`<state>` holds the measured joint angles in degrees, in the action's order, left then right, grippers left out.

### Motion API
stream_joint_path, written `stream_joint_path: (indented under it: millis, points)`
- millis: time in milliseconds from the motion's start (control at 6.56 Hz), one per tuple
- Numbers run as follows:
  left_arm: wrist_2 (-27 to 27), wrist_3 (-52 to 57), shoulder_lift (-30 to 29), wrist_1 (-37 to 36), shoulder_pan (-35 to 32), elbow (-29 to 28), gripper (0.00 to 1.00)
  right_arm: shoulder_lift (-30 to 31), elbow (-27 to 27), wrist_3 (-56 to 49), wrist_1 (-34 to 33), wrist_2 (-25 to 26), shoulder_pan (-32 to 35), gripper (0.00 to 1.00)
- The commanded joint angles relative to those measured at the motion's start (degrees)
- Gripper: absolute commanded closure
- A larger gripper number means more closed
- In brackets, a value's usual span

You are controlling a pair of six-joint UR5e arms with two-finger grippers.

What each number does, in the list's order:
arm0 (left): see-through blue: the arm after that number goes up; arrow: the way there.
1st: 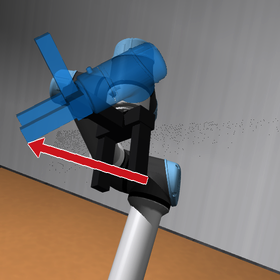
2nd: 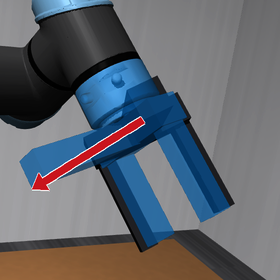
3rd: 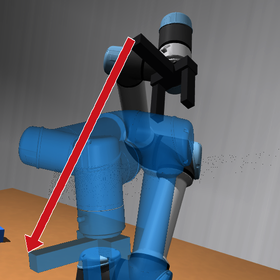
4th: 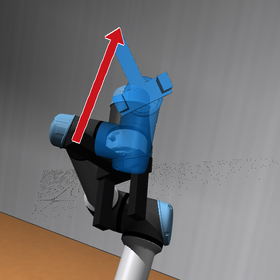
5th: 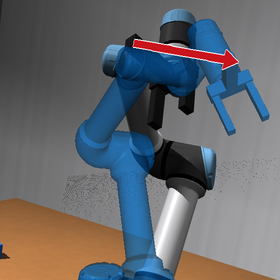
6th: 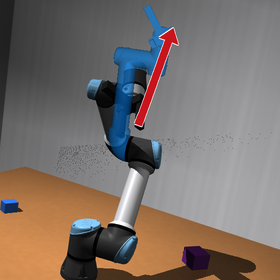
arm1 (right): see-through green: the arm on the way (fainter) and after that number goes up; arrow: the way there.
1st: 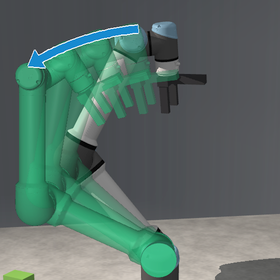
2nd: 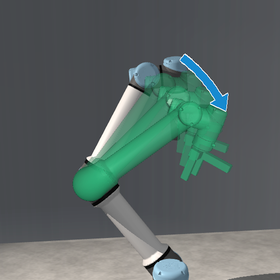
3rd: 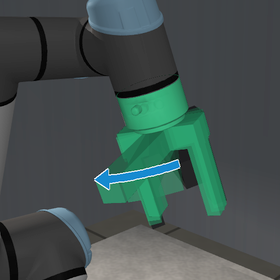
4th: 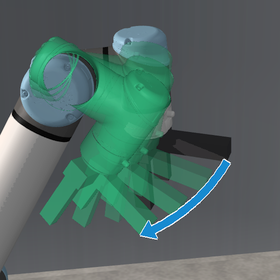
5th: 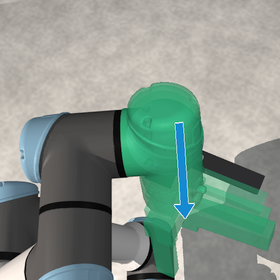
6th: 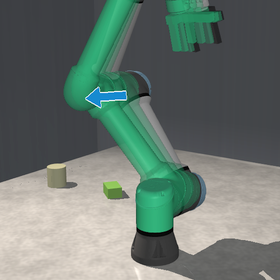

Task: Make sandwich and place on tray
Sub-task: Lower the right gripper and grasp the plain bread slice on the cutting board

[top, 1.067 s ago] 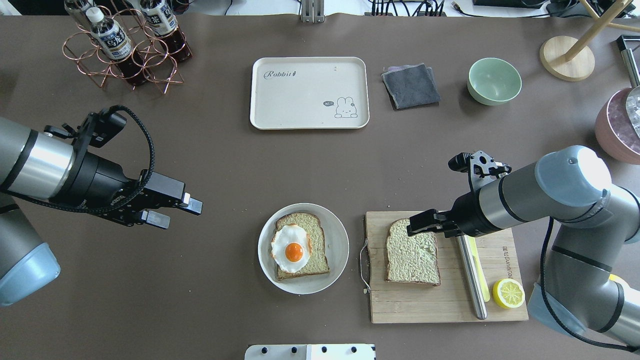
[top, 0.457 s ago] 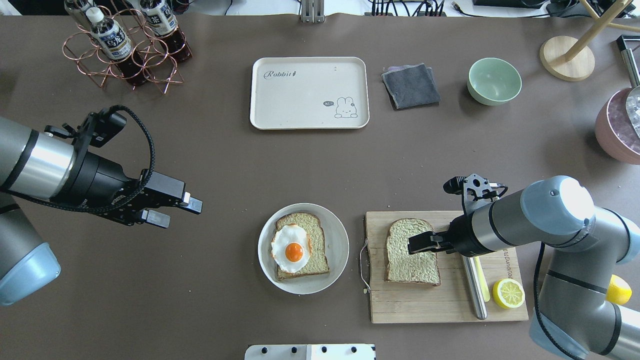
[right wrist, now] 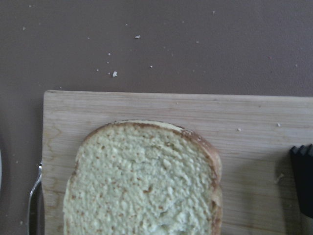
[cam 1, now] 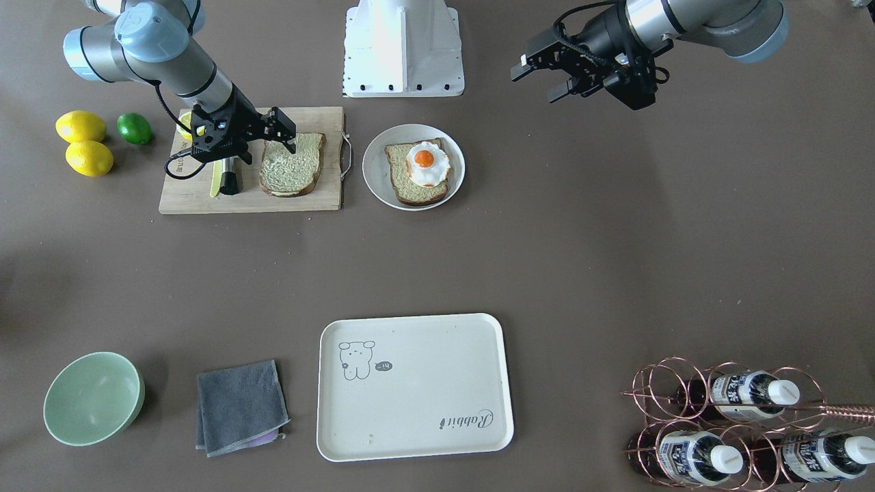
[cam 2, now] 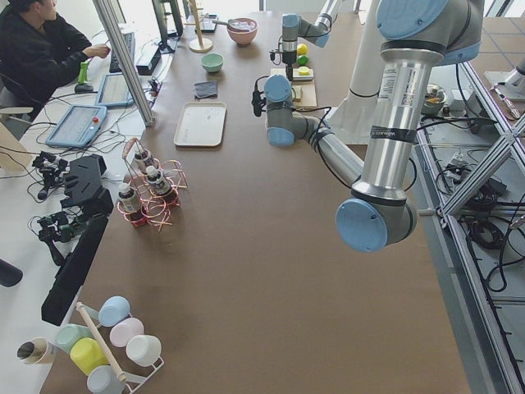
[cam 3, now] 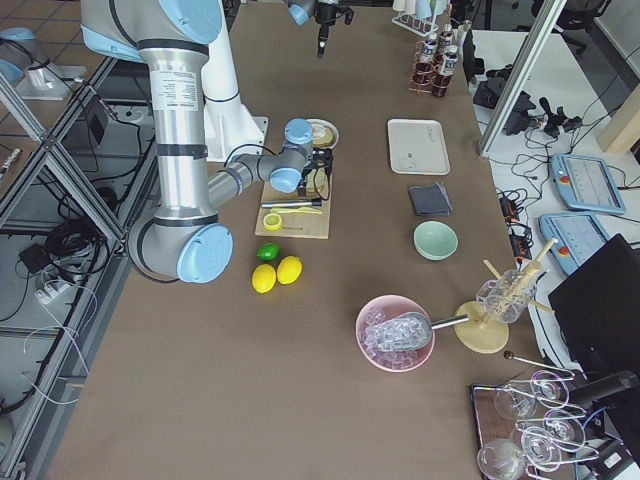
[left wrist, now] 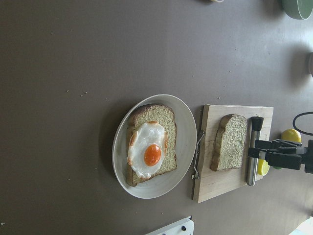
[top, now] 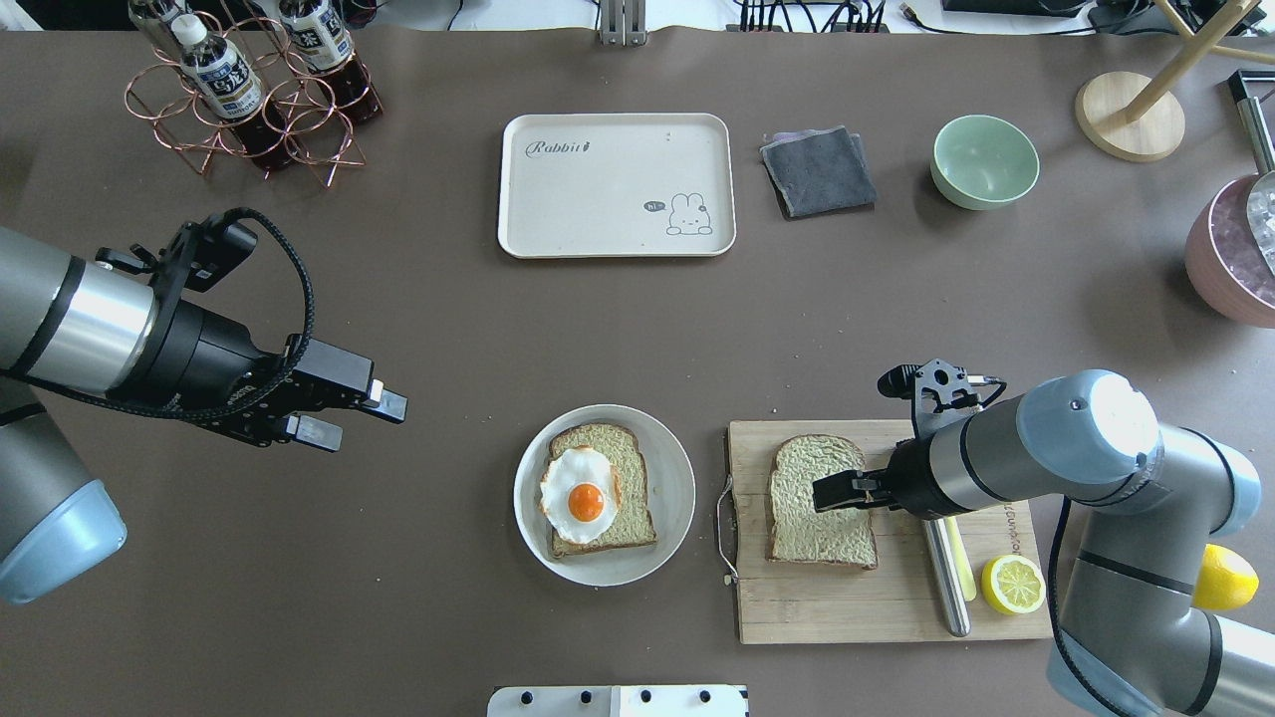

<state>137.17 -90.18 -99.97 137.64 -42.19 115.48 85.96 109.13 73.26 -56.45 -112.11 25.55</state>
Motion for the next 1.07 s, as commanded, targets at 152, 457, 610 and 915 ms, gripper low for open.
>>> stream_joint_path:
  millis: [152,457,610,915]
  points:
    - [-0.06,0.00,-0.14,0.00,0.00,-0.25,0.02,-0.09,-0.06,-0.04,0.11,1.54,-0.67,0.96]
    - [-0.06,0.00,-0.14,0.00,0.00,-0.60,0.02,-0.26,0.64,0.04,0.20,1.54,-0.41,1.00]
    - [-0.15,0.00,-0.14,0.00,0.00,-0.69,0.02,-0.18,1.43,0.22,0.54,1.28,0.55,1.00]
    - [-0.15,0.00,-0.40,0.00,0.00,-0.96,0.02,-0.18,3.79,0.57,0.64,0.66,1.61,1.00]
